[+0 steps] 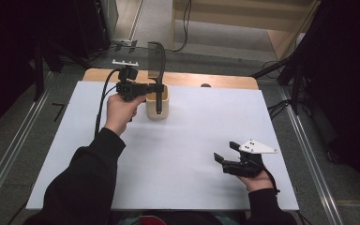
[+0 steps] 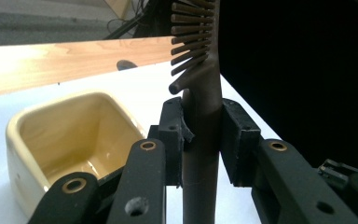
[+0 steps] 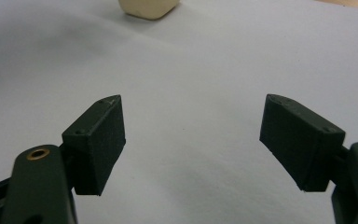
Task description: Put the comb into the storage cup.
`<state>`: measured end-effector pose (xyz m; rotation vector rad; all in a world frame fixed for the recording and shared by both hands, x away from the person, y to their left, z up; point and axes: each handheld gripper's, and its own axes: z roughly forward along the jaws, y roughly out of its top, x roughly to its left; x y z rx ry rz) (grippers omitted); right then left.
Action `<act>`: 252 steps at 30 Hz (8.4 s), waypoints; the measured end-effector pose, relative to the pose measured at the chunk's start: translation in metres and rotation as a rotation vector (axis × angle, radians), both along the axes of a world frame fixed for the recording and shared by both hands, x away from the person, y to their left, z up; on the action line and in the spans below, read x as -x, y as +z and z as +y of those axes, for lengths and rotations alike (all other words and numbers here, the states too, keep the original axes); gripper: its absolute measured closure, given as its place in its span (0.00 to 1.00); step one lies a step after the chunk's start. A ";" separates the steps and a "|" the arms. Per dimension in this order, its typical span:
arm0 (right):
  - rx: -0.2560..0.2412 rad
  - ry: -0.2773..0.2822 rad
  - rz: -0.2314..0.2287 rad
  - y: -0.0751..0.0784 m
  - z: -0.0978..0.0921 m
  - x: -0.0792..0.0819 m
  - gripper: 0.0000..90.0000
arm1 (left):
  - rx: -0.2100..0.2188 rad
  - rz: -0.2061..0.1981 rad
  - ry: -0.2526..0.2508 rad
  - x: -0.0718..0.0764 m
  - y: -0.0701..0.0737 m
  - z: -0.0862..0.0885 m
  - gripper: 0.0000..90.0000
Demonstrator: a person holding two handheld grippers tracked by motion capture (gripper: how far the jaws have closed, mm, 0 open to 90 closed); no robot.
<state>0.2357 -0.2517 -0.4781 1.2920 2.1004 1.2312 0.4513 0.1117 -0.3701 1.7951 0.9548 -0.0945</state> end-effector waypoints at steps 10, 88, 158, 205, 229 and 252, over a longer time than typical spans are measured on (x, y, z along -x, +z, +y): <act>0.008 0.005 -0.002 -0.001 0.001 0.000 0.23 | -0.018 -0.008 0.012 -0.010 0.009 0.000 0.81; -0.009 0.001 -0.015 0.002 -0.001 0.000 0.23 | -0.083 -0.123 0.132 -0.049 -0.022 0.007 0.80; -0.010 -0.002 -0.017 0.003 -0.001 0.000 0.23 | -0.046 -0.027 0.126 -0.039 -0.035 0.036 0.41; 0.003 0.017 0.001 -0.002 0.002 -0.008 0.23 | -0.026 0.043 0.054 0.017 -0.047 0.061 0.38; 0.005 0.025 -0.009 0.002 0.007 -0.005 0.23 | -0.053 0.051 0.003 0.042 -0.060 0.056 0.38; 0.005 0.024 -0.007 0.002 0.006 -0.006 0.23 | -0.066 0.079 -0.032 0.069 -0.065 0.059 0.38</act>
